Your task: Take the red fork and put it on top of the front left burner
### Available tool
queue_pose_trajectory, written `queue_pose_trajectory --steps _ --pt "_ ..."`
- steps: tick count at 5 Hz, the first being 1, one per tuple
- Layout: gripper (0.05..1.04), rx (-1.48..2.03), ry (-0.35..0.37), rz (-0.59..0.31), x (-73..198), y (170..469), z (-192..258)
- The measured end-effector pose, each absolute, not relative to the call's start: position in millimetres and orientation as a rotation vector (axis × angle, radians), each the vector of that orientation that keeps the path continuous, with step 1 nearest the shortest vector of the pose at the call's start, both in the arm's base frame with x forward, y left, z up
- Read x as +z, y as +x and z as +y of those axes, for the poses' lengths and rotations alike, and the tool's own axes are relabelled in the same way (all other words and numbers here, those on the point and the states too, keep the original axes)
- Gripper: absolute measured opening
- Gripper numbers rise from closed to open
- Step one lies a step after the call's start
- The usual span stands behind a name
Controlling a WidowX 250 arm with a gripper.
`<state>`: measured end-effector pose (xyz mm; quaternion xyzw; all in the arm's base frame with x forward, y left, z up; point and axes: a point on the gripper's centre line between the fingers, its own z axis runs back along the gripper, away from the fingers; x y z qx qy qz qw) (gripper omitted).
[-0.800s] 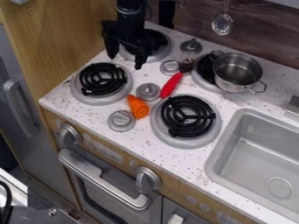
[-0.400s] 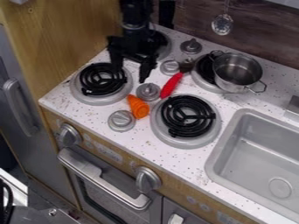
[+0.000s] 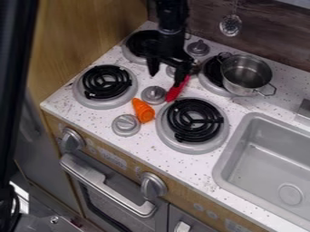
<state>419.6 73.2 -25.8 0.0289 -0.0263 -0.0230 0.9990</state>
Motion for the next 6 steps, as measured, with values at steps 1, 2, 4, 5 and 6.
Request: queue_pose_trajectory --steps 1,2,4,5,6 --pt "0.999 -0.084 0.036 -0.052 -45 444 62" --pt "0.999 -0.082 0.017 -0.045 -57 455 58" --pt "0.675 -0.062 0.017 -0.025 -70 462 66" --pt "0.397 -0.077 0.023 -0.021 -71 461 67" --pt "0.336 -0.106 0.019 -0.035 -64 456 65"
